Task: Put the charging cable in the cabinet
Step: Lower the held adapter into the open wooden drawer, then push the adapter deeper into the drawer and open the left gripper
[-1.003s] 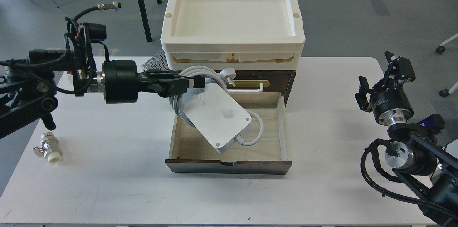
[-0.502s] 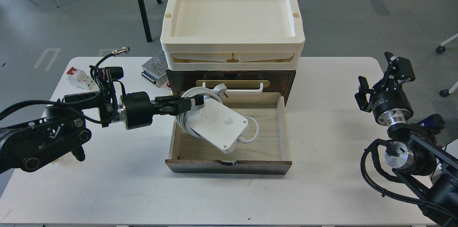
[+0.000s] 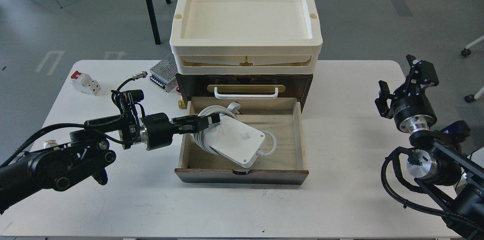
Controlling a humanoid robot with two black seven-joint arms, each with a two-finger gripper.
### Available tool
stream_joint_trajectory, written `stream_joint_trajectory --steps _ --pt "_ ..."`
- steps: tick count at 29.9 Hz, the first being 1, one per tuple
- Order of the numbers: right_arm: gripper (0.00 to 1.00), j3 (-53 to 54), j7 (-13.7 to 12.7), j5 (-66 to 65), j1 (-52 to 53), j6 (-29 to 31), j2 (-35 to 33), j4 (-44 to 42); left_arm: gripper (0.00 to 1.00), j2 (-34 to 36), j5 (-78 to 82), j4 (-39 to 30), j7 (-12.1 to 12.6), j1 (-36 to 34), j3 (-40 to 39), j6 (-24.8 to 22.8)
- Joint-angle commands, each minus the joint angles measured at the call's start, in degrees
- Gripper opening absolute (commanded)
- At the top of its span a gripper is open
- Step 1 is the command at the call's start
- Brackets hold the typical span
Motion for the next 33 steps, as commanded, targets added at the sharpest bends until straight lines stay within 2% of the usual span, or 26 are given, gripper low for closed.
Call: stream_joint_trajectory --steps 1,12,19,24,27,30,33 --pt "0.99 0.0 0.0 0.0 0.0 0.0 0.0 0.0 0.06 -1.9 0.0 3.1 0.0 0.0 0.0 0.1" --pt "0.99 0.0 0.0 0.0 0.0 0.0 0.0 0.0 0.06 -8.4 -0.5 11.7 0.0 0.0 -0.1 1.7" --pt "0.99 0.1 0.0 0.0 0.0 0.0 0.0 0.0 0.09 -10.1 -0.6 12.7 0.0 0.0 -0.1 2.9" --pt "0.99 0.1 0.0 0.0 0.0 0.0 0.0 0.0 0.23 -10.7 -0.6 12.7 0.0 0.2 -0.1 2.9" --pt "0.99 0.1 0.0 0.0 0.0 0.0 0.0 0.0 0.41 -10.8 -0.7 12.6 0.0 0.3 -0.1 2.9" --pt "0.99 0.1 0.0 0.0 0.0 0.0 0.0 0.0 0.46 -10.8 -0.7 12.4 0.0 0.6 0.0 2.9" --pt "0.99 0.1 0.0 0.0 0.0 0.0 0.0 0.0 0.55 -10.8 -0.7 12.1 0.0 0.8 -0.1 2.9"
